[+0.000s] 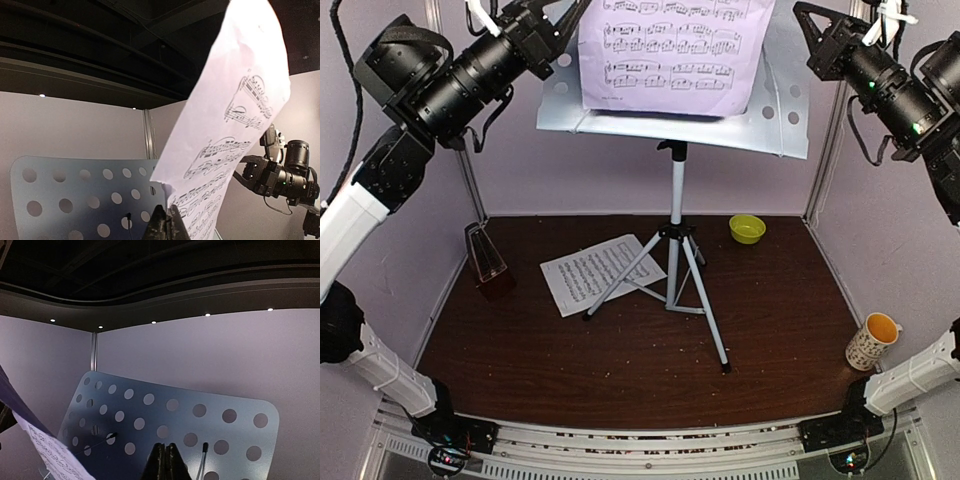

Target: Set up the instrument practice props

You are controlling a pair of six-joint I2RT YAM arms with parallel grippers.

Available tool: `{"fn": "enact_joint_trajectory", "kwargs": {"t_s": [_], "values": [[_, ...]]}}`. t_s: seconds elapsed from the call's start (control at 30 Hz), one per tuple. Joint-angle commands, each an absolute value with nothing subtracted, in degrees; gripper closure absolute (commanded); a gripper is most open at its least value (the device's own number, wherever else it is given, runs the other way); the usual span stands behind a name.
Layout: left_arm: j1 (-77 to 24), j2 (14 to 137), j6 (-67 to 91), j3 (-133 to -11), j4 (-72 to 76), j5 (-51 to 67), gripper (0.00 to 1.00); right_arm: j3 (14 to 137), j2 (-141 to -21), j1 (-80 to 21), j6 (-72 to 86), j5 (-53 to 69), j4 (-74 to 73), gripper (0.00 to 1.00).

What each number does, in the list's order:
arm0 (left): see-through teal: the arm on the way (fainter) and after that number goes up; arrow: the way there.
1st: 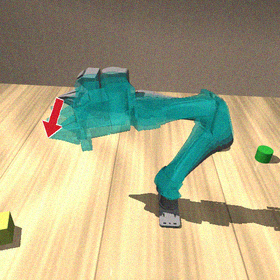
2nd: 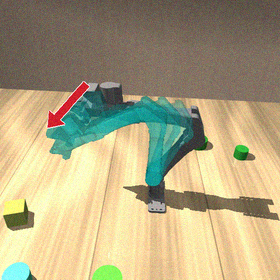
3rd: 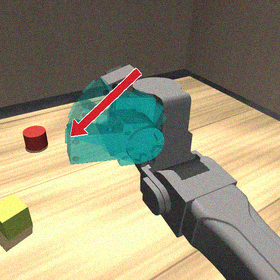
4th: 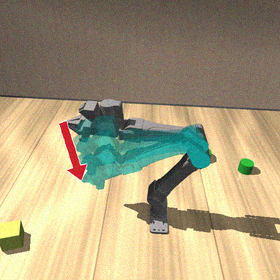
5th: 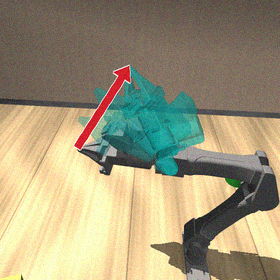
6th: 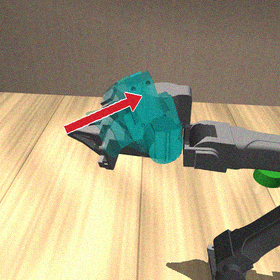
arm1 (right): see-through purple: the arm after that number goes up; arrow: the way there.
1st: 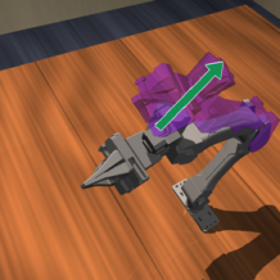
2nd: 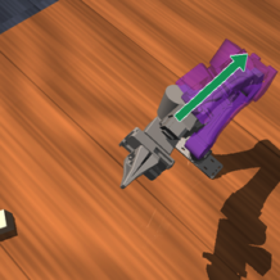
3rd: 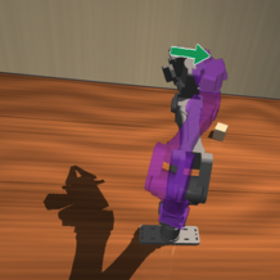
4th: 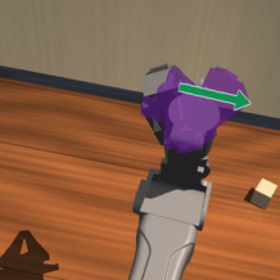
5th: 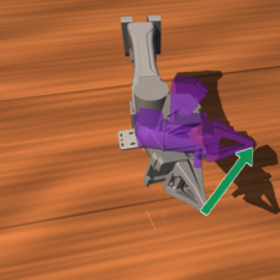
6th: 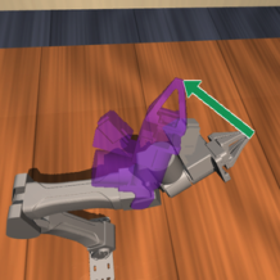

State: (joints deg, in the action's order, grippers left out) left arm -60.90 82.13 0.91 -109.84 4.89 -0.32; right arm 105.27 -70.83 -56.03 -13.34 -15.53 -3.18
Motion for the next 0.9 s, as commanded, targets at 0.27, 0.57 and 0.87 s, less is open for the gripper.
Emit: {"fn": "enact_joint_trajectory", "kwargs": {"t_s": [0.27,0.57,0.87], "values": [[-58.0,91.5,5.3,-126.0,-1.4,-10.6,1.0,109.7,-73.5,-51.0,-11.1,-19.0,-3.5,0.68],[-55.3,96.4,11.3,-133.6,-7.2,-12.9,1.0,100.6,-69.2,-49.3,-7.0,-15.0,-7.1,0.59],[-54.7,98.9,12.7,-137.1,-10.6,-16.4,1.0,97.9,-67.6,-48.9,-5.8,-16.7,-8.8,0.47]]}}
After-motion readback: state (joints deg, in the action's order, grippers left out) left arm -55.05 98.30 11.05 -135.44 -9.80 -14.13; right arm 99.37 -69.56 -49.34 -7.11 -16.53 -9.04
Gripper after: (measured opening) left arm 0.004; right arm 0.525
